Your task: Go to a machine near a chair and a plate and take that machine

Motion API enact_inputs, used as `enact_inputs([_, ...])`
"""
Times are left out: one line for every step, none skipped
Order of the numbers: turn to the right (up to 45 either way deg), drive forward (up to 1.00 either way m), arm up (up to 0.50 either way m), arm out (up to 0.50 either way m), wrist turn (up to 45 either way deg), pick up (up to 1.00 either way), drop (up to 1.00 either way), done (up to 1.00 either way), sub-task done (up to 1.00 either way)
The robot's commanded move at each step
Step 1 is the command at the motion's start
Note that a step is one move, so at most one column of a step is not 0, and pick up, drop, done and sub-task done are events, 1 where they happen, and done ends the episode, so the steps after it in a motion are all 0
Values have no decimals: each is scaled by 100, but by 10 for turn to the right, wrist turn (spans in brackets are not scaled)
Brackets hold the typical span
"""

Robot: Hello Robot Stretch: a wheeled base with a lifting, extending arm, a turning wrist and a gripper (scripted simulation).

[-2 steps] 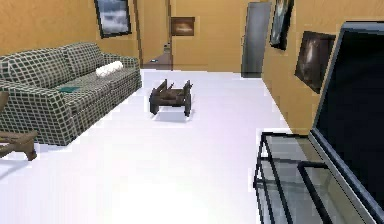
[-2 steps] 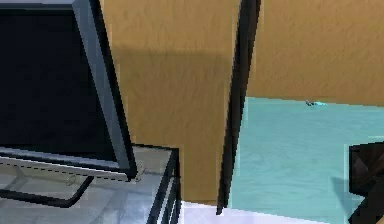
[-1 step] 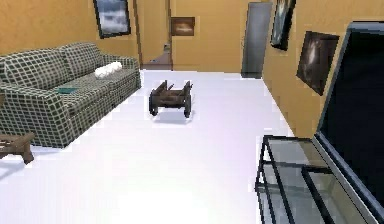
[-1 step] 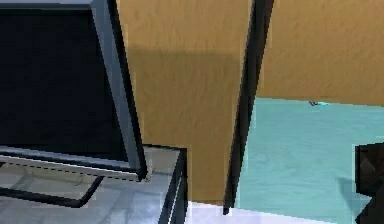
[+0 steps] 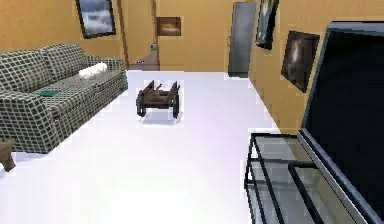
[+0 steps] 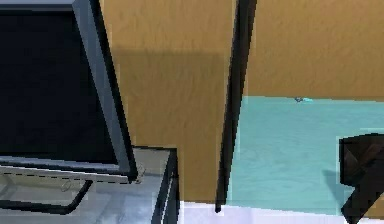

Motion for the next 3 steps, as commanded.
enact_inputs([0, 100, 0, 0, 0, 0, 0, 0, 0])
enact_inputs([0, 85, 0, 0, 0, 0, 0, 0, 0])
enact_inputs([360, 0, 0, 0, 0, 0, 0, 0, 0])
